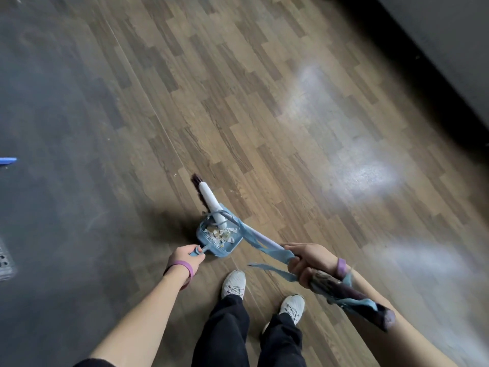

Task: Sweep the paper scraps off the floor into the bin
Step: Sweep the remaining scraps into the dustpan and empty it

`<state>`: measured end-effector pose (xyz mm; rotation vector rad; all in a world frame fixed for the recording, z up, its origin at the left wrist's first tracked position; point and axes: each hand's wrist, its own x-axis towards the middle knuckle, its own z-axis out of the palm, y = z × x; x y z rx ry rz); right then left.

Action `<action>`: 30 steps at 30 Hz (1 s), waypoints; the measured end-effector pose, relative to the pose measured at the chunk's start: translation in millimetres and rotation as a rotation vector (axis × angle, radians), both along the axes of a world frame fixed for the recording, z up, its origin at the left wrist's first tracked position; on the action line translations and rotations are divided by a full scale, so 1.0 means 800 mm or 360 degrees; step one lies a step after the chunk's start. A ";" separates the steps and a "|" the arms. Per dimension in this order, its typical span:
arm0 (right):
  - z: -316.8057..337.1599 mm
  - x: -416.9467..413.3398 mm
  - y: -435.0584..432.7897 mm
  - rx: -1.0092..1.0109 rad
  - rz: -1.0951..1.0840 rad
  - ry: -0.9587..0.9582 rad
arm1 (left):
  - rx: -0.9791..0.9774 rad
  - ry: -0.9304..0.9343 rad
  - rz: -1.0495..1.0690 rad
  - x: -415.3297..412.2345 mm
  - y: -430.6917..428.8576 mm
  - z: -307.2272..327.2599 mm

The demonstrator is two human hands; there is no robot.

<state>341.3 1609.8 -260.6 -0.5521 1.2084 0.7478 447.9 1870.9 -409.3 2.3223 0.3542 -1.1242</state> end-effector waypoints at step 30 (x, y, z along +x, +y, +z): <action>0.159 -0.089 -0.089 -0.0417 -0.0281 -0.0267 | -0.0233 -0.0046 -0.0351 -0.027 -0.119 0.156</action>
